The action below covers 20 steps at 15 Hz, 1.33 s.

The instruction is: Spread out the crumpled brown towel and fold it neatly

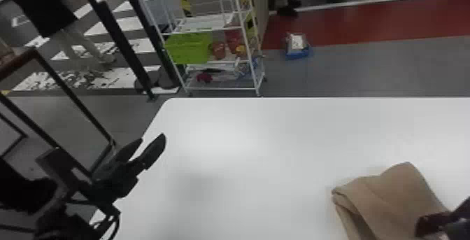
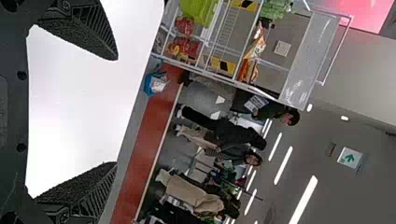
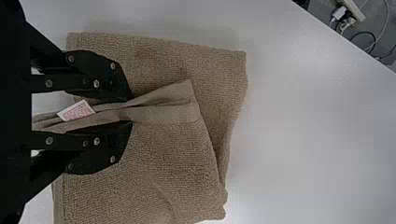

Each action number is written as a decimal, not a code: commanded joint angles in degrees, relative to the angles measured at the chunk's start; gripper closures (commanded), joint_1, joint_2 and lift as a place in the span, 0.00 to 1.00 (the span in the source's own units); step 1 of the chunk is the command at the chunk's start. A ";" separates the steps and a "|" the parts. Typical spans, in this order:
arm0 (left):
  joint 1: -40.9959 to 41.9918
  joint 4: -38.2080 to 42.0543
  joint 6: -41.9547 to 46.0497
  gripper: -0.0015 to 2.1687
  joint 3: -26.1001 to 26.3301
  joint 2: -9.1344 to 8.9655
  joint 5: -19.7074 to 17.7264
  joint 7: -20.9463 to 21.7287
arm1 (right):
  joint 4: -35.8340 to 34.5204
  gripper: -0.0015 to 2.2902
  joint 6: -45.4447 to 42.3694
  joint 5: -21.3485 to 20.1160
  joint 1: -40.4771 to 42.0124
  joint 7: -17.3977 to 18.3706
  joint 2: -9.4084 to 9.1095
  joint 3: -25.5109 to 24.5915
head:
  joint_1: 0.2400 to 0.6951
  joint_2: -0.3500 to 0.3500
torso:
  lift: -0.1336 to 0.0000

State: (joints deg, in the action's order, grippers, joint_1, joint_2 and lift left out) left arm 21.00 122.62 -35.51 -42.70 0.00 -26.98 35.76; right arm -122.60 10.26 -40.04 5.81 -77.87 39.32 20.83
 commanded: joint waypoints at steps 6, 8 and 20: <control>0.18 -0.02 0.04 0.04 -0.02 -0.15 0.00 0.45 | 0.35 0.51 -0.10 1.36 -0.72 -0.45 -0.64 -0.09 | 1.00 1.00 | 0.08; 0.27 -0.10 0.04 0.04 -0.02 -0.15 -0.09 0.45 | 0.61 0.54 -0.28 1.36 -0.72 -0.45 -0.82 0.18 | 1.00 1.00 | 0.08; 6.77 -0.28 8.12 0.04 5.52 0.09 -2.99 17.33 | 3.69 0.58 0.25 10.86 -7.48 -0.45 -7.59 -7.38 | 1.00 0.99 | 0.08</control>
State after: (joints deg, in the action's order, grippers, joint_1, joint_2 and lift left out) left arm 27.14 122.96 -28.18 -38.17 0.01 -29.34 50.45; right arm -119.97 10.52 -29.83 -0.25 -77.87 32.91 13.76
